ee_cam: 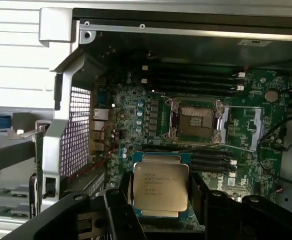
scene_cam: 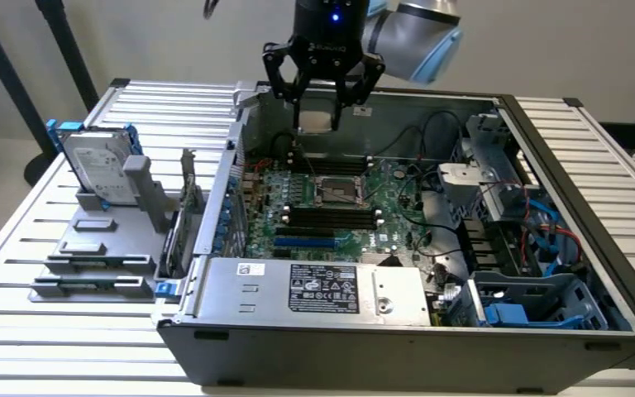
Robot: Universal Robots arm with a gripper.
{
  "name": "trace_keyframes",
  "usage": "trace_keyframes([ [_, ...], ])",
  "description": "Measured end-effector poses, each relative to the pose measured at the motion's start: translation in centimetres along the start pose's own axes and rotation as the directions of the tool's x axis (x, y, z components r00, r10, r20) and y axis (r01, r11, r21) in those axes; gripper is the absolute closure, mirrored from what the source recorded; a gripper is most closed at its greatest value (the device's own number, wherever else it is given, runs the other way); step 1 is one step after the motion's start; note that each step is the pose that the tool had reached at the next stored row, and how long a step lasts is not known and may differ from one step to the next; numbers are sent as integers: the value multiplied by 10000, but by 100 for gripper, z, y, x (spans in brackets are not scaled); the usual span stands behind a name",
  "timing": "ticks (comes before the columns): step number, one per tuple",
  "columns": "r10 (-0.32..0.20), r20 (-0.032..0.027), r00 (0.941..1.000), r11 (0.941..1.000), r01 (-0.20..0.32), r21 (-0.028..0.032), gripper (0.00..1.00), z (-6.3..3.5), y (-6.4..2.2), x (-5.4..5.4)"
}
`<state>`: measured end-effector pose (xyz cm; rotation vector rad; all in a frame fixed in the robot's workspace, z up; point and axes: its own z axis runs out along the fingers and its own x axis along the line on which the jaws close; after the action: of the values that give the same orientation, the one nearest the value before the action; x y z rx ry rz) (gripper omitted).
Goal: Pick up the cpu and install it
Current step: 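Pick up the cpu and move it towards the insertion slot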
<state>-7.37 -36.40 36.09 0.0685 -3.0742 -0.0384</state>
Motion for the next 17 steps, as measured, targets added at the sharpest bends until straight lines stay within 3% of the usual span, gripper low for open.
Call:
trace_keyframes([
  [8,0,-2,10000,10000,0,0,45,130,108,-278],
  [17,146,-28,9999,9999,-146,-11,45,287,170,-413],
])
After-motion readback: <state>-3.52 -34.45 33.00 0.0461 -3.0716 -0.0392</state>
